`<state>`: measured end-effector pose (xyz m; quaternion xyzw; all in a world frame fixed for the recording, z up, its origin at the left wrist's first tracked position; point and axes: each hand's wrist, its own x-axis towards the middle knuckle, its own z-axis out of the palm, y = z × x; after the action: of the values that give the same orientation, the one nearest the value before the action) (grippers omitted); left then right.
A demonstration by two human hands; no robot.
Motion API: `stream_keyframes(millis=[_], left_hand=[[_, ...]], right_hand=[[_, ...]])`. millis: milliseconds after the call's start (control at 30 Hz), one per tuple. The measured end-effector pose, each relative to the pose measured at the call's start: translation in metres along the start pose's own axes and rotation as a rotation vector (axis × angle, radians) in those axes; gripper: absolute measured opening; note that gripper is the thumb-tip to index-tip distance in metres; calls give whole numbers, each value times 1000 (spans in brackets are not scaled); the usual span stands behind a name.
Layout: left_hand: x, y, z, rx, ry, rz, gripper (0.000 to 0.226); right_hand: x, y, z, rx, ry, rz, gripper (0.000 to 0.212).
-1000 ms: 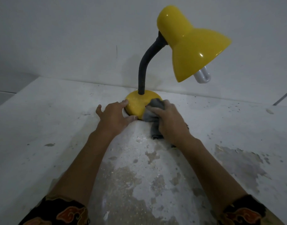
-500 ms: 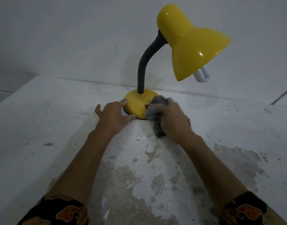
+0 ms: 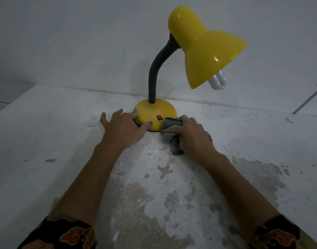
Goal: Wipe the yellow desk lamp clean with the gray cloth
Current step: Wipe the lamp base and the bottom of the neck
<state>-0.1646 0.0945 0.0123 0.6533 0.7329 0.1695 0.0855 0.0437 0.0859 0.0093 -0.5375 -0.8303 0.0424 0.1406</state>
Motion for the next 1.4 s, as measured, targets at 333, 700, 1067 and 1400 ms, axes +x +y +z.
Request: stream_keyframes(millis=[333,700,1067,1400], left_hand=[[2,3,4,28,5,11,72],[3,-1,5,-14,-12,-15,76],[4,-3,7,-46,0,-16,75],[7,-7,9,-71,20,-20,76]], right_hand=[[-4,-9,5,-59,30,78,43],[1,23,0,108,197,95,46],[77,17,-17,163,59,-165,41],[73,30,-4,69,20,-197,36]])
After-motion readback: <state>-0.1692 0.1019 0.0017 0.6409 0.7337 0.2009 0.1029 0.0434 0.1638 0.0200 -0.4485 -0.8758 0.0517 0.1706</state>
